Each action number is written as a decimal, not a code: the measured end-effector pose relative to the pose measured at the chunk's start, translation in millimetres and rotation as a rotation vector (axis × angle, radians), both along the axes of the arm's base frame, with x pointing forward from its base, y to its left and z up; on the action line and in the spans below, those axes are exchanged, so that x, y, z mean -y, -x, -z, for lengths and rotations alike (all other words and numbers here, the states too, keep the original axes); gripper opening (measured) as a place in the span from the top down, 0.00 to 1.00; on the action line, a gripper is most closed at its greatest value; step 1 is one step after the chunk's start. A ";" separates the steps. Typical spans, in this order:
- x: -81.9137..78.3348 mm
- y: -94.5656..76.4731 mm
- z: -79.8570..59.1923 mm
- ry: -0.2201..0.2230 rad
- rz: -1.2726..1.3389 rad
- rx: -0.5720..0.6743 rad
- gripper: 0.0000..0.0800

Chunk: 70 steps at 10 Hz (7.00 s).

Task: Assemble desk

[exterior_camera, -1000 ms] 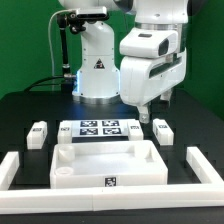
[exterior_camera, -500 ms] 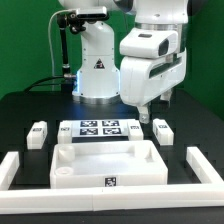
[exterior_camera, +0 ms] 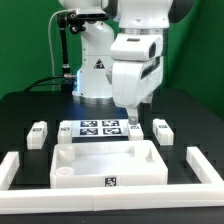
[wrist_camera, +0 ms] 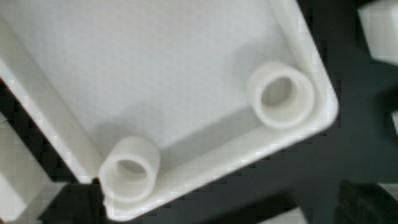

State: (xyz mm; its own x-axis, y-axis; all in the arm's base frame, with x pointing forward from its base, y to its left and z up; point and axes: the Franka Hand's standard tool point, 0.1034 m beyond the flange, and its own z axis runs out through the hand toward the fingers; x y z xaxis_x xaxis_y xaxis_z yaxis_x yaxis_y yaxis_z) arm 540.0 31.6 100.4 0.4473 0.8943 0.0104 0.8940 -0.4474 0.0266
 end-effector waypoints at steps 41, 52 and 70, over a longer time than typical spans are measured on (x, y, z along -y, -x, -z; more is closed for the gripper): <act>-1.7 16.7 91.7 -0.035 -0.390 0.022 0.43; -32.4 19.9 47.5 -0.030 -0.001 0.016 0.19; -88.9 51.8 47.7 0.227 1.010 -0.488 0.19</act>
Offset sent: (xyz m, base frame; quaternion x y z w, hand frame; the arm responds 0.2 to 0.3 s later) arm 0.0000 0.0000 0.0000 0.0000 0.0000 -0.1938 0.9810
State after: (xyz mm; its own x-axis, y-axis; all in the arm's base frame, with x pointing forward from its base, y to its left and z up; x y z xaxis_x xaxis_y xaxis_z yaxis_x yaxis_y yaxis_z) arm 488.3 120.4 52.8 0.8748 0.0827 -0.4775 0.0659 -0.9965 -0.0519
